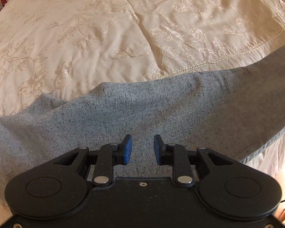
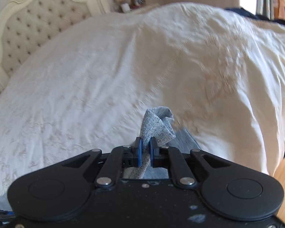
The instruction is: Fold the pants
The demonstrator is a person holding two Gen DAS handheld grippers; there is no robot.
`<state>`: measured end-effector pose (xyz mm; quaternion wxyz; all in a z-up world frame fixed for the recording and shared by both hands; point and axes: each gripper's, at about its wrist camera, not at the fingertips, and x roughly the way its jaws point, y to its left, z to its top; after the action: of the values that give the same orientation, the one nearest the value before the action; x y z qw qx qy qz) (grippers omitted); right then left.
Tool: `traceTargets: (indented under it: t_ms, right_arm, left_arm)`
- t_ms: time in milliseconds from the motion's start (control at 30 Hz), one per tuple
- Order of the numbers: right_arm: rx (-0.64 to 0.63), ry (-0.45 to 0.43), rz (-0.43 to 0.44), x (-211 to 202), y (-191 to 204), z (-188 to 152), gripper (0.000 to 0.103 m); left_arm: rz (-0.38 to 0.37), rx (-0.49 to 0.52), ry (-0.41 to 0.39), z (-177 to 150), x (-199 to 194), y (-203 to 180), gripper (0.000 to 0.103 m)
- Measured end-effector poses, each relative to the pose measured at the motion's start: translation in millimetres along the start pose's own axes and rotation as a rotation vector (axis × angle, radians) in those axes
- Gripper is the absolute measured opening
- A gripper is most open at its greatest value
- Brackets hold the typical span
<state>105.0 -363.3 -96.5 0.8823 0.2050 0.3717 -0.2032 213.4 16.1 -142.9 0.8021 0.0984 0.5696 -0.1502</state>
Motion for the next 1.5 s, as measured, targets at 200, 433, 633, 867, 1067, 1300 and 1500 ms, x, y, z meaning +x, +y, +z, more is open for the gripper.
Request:
traceTargets:
  t_ms: [200, 433, 633, 867, 1067, 1300, 1500]
  right_arm:
    - [0.024, 0.018, -0.089, -20.5, -33.6, -8.6, 0.009]
    - [0.07, 0.209, -0.142, 34.3, -71.1, -43.2, 0.009]
    - [-0.038, 0.139, -0.077, 25.3, -58.6, -31.3, 0.015]
    - [-0.074, 0.18, -0.18, 26.7, -65.3, -20.1, 0.025]
    - [-0.235, 0.128, -0.026, 25.0, -6.2, -4.6, 0.025]
    - [-0.36, 0.213, 0.141, 41.5, 88.9, -33.1, 0.025]
    - [-0.451, 0.332, 0.303, 38.0, 189.4, -89.3, 0.025]
  left_arm:
    - [0.018, 0.001, 0.033, -4.0, 13.0, -11.7, 0.033]
    - [0.102, -0.017, 0.069, -13.8, 31.1, -20.9, 0.033]
    - [0.139, -0.097, 0.198, -30.7, 58.9, 6.3, 0.042]
    - [0.218, -0.153, 0.128, -39.2, 11.7, 37.6, 0.041]
    - [0.32, -0.322, 0.148, -63.0, 13.0, 99.9, 0.041]
    - [0.229, -0.309, 0.179, -78.5, -1.9, 149.5, 0.04]
    - [0.309, -0.334, 0.087, -79.3, -14.9, 190.5, 0.042]
